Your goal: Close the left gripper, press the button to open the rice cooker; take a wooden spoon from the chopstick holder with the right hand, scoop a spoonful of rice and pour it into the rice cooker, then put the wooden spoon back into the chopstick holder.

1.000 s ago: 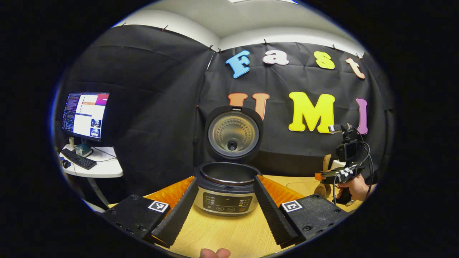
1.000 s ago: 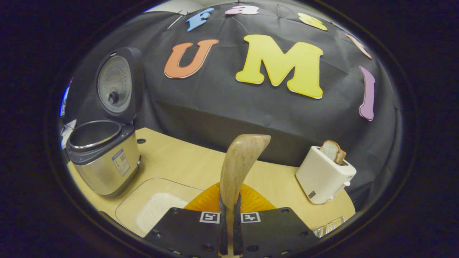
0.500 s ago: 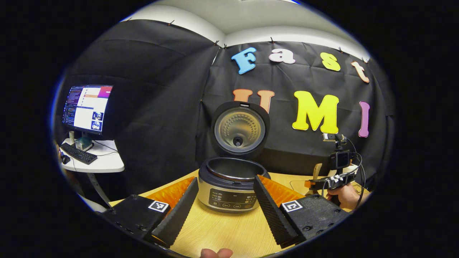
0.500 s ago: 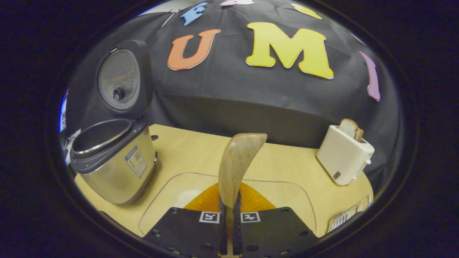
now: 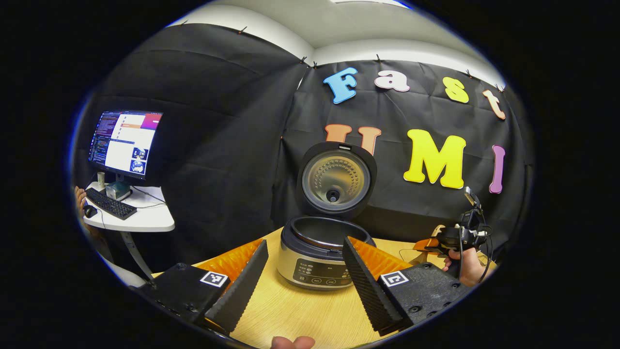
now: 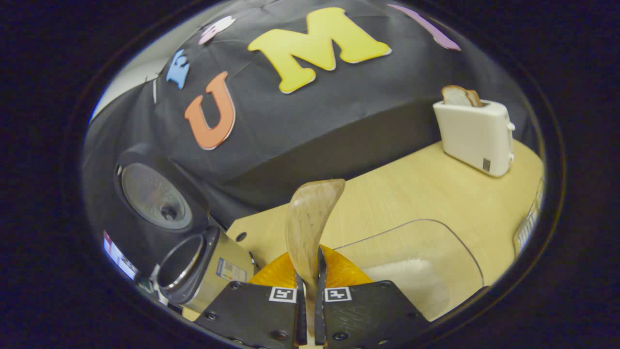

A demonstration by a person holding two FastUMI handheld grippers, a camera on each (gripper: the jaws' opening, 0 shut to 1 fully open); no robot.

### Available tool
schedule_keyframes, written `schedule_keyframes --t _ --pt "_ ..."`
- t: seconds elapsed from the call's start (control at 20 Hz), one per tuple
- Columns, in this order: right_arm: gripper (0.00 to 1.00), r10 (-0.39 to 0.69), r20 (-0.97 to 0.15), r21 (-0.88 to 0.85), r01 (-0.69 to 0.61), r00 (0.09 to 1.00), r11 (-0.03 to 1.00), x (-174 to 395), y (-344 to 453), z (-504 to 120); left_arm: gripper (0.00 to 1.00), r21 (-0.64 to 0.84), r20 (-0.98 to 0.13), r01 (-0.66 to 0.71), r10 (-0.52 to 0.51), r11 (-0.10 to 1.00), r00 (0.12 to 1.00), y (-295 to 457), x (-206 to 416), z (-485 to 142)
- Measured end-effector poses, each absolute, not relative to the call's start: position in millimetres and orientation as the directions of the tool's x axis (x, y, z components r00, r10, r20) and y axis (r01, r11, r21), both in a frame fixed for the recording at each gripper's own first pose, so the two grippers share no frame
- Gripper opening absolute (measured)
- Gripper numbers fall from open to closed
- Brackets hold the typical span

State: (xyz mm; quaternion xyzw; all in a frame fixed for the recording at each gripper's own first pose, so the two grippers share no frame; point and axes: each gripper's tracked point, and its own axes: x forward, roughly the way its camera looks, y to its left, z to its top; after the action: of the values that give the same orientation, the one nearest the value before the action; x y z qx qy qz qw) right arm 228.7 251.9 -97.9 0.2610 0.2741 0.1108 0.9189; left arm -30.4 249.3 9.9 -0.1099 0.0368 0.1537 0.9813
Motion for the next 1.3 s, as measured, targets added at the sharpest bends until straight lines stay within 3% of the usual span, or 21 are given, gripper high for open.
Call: schedule_keyframes --t 0.6,1.0,1.3 --pt "0.06 0.359 -0.346 0.769 0.043 0.867 0.638 231.4 180.8 -69.6 0.99 -0.18 -0.124 -0.306 0.287 0.935 0.95 238.2 -24.4 1.8" --pt "0.06 0.373 -0.26 0.834 0.013 0.891 0.552 232.3 152.1 -29.6 0.98 -0.155 -0.106 -0.316 0.302 0.936 0.947 237.8 -21.5 2.7" --pt "0.06 0.443 -0.181 0.873 -0.064 0.878 0.484 230.1 196.1 22.5 0.99 -0.141 -0.115 -0.333 0.318 0.933 0.941 246.2 -21.5 -0.5"
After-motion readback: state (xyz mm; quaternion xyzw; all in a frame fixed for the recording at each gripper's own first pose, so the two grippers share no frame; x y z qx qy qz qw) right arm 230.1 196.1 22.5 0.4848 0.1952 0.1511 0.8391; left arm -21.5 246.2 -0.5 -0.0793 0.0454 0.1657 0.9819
